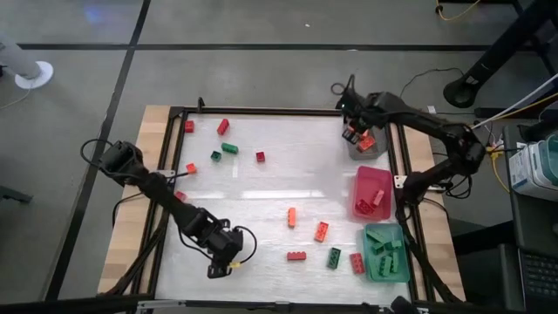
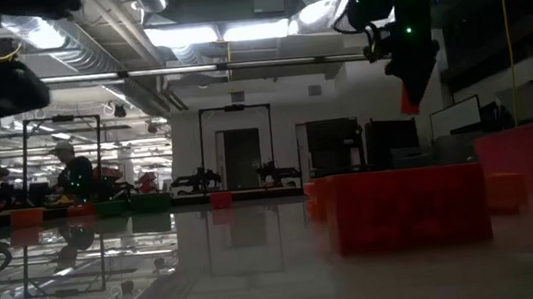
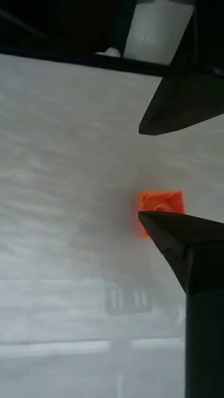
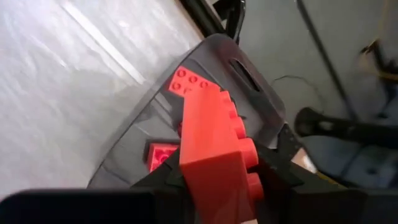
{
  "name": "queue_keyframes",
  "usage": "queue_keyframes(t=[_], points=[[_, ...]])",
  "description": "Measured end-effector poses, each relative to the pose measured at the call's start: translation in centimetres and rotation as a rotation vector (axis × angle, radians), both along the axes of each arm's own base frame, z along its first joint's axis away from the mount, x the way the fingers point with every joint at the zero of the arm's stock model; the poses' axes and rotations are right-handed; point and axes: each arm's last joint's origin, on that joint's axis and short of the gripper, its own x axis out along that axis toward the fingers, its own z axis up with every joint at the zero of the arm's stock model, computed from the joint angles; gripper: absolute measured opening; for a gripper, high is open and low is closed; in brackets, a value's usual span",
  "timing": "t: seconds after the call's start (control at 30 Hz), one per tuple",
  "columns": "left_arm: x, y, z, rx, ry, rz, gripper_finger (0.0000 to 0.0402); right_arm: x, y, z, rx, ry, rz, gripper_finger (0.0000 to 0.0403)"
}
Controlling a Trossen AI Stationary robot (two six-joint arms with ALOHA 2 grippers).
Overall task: Sort blocks
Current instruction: Put the orange game piece into the black bin
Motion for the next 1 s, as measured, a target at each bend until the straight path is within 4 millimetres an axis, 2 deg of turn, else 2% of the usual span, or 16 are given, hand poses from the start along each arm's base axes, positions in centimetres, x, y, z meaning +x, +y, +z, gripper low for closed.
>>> queue_keyframes(t=[0.2, 0.43, 0.6, 0.8, 1.0], points=[[-0.9, -1.2, 0.0, -0.021, 0.021, 0.026, 0.0198, -1.2, -1.8, -0.1, 0.114, -0.125, -0.053, 0.0115], [-1.7, -2.1, 0.0, 0.046, -0.033, 0.042, 0.0198, -1.8, -2.5, -0.1, 0.124, -0.15, -0.108, 0.0121], [-2.2, -1.9, -0.2, 0.14, -0.047, 0.041, 0.0198, -1.8, -2.5, -0.1, 0.121, -0.157, -0.13, 0.0165], [-2.2, -1.8, -0.2, 0.155, -0.047, 0.041, 0.0198, -1.9, -2.5, -0.1, 0.117, -0.157, -0.138, 0.0227], [-2.6, -1.4, -1.1, 0.17, -0.031, 0.059, 0.0198, -1.8, -2.4, -0.1, 0.116, -0.157, -0.137, 0.0255]])
